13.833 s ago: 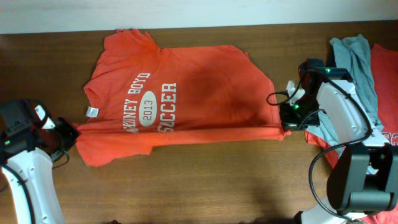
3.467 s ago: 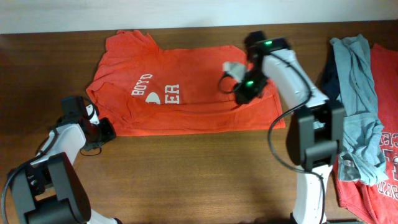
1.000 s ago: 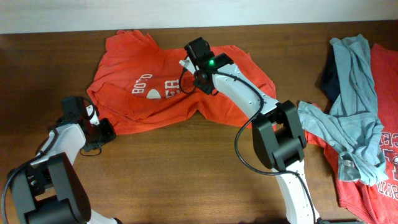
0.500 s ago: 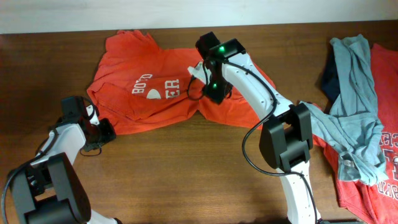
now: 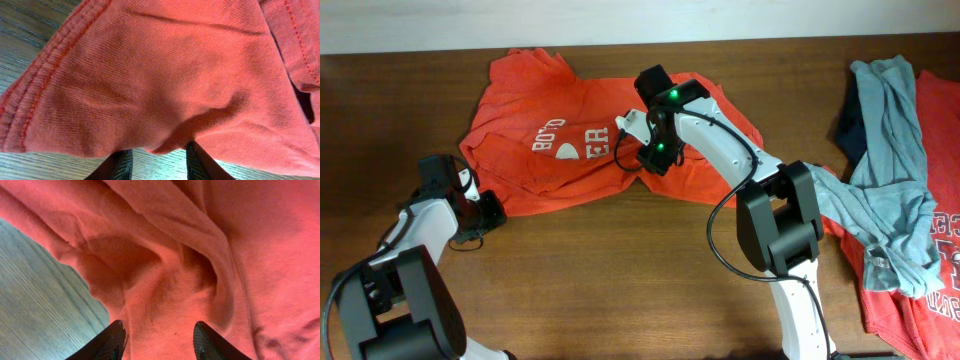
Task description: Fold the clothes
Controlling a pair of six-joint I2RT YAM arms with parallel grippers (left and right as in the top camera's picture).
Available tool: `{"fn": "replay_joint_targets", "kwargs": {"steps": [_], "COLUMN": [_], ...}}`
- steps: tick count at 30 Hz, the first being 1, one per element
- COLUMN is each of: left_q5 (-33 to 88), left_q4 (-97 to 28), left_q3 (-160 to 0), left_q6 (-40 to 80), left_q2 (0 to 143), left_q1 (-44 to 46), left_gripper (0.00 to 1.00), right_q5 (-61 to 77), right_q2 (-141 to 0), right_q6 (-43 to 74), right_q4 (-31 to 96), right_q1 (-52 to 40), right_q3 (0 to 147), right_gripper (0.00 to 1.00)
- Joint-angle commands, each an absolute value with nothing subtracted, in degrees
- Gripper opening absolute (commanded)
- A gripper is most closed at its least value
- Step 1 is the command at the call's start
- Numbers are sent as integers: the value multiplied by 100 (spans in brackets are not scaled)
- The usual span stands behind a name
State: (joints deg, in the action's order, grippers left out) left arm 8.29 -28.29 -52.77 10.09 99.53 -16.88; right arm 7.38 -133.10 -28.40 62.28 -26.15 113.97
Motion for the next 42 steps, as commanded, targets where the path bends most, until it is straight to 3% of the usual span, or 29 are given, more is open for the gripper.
{"fn": "replay_joint_targets", "kwargs": {"steps": [1,11,17,21,30,33,36,42], "left_q5": [766,766,766,766,766,766,766,766], "left_q4": [-2897,-2899,-2934,-2934,-2943,-2941,-2939,-2941], "left_q3": [-5231,-5231,-5231,-5231,-5231,-5231,-5231,-5231], "left_q6": [937,937,937,937,934,937,937,937], "left_q2": [9942,9942,9942,9942,9942,9942,9942,9942], "left_q1": [-1693,-1693,-1693,-1693,-1693,-1693,-1693,-1693], "left_gripper": [35,35,36,35,35,36,36,35], "right_q5": [687,681,554,600,598,576,552,-209], "right_q2": [-13174,-13325,-13323,-13323,-13546,-13592,-13592,-13592], "right_q6": [-2711,-2451,-2346,-2353,-2414,-2412,-2412,-2071], "right_q4": [6211,6051,6020,6296,6184,6176,6080,5815], "right_q1": [-2469,-2200,-2123,-2152,-2176,-2178,-2171,-2171], "right_q3": [11340,11340,11340,11340,11340,11340,11343,11343], "right_gripper": [50,50,44,52,50,40,15,6]}}
